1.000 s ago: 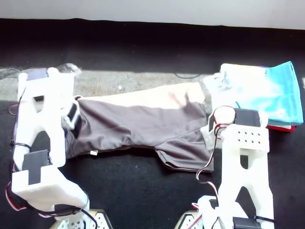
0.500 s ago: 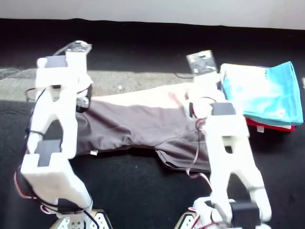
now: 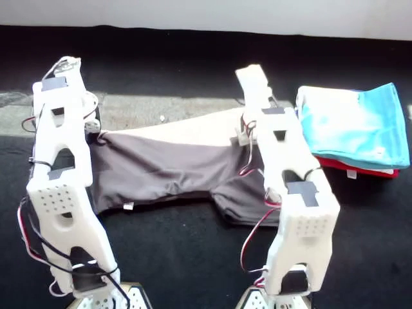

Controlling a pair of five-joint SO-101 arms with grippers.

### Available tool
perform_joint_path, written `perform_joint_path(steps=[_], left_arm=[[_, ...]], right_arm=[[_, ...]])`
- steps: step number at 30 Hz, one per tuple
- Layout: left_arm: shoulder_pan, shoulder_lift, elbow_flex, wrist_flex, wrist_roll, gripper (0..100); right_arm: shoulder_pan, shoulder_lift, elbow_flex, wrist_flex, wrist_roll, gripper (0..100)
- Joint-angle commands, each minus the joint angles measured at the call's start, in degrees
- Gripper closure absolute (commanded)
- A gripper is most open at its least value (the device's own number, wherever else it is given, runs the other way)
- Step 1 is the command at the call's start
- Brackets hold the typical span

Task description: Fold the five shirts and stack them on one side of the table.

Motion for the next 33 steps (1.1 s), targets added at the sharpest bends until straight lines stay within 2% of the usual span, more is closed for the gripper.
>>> perform_joint_path(steps=[1, 9, 19, 23, 28, 33], left_arm=[[-0.5, 4.4, -8.2, -0.6, 0.4, 99], [-0.3, 15.9, -29.4, 0.8, 0.6, 99], [0.4, 17.3, -51.9, 18.5, 0.5, 99], [1.7, 16.8, -53.0, 23.4, 0.6, 99], [2.4, 14.0, -51.6, 23.7, 0.6, 99], [5.8, 3.6, -39.3, 23.8, 0.6, 99]], right_arm=[[3.3, 7.5, -10.6, 0.9, 0.5, 99.2], [4.4, 12.1, -26.1, 14.5, 0.3, 99.2], [4.3, 12.0, -46.5, 31.8, 0.2, 99.2], [4.4, 12.0, -52.4, 36.8, -2.0, 99.2], [3.7, 12.0, -62.5, 47.0, -3.9, 99.2], [2.6, 12.4, -75.4, 57.9, -3.9, 99.2]])
